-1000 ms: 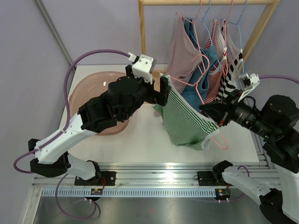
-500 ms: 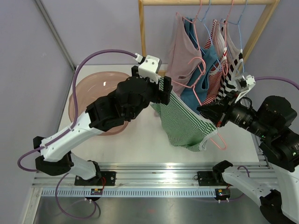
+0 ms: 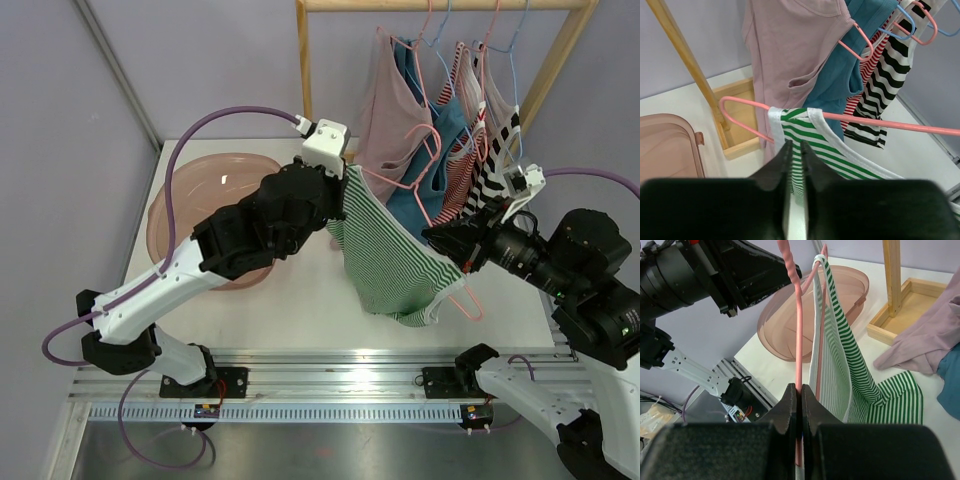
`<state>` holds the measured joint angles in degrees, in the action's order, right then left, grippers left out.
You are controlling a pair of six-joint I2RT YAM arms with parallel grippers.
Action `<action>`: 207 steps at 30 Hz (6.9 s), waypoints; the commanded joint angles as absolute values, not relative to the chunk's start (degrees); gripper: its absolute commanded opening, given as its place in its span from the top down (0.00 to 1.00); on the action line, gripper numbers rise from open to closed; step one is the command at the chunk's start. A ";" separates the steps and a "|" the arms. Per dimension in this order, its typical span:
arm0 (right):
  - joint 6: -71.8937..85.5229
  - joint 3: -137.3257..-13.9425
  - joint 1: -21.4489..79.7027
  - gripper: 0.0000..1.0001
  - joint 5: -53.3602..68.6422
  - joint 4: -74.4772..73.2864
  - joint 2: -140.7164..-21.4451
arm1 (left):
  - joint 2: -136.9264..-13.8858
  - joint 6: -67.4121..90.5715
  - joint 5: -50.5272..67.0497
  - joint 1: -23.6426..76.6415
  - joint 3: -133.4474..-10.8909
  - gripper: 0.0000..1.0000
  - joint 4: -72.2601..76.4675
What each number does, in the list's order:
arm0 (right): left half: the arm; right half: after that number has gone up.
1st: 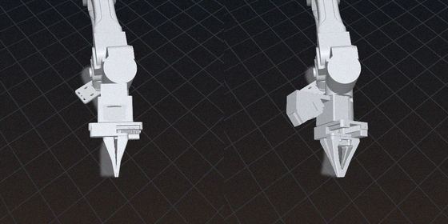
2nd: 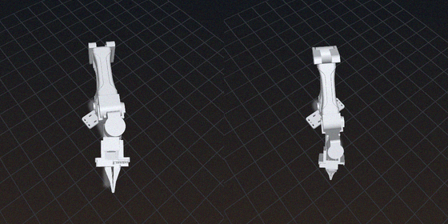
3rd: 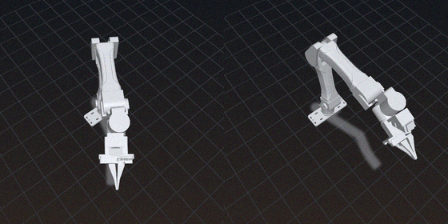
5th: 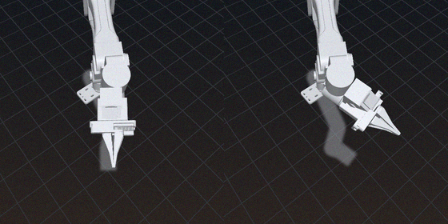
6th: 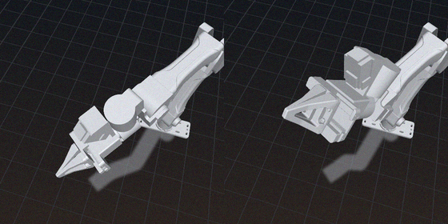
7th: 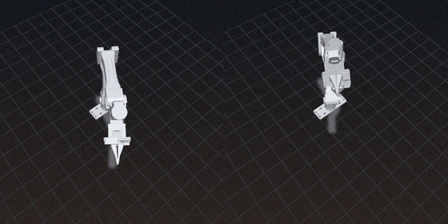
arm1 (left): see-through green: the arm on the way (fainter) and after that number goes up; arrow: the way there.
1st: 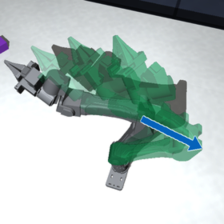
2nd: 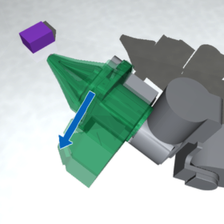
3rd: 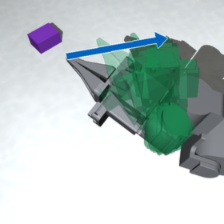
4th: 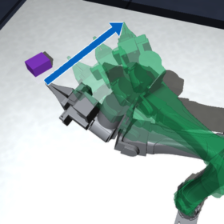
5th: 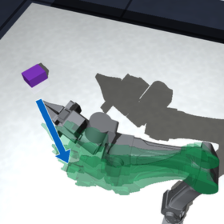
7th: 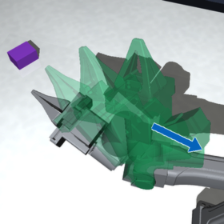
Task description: Remove the tank top from the hanger
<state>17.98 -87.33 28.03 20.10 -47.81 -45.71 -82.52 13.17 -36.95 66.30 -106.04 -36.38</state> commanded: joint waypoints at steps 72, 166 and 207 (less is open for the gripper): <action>24.59 -55.29 28.30 1.00 25.48 1.10 -24.95 | -62.84 25.76 -1.60 54.83 -79.46 1.00 -19.34; 15.03 -82.62 24.61 0.01 9.58 -38.93 -39.91 | -98.26 27.16 -15.38 77.78 -60.73 0.49 -14.68; 14.85 -90.43 24.70 0.00 -10.98 -44.12 -48.24 | -77.69 18.89 -24.08 23.21 -102.74 0.96 -51.41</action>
<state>15.03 -87.68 24.69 -8.73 -44.60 -46.24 -75.70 18.92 -31.90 26.72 -102.59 -53.87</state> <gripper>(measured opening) 0.993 0.035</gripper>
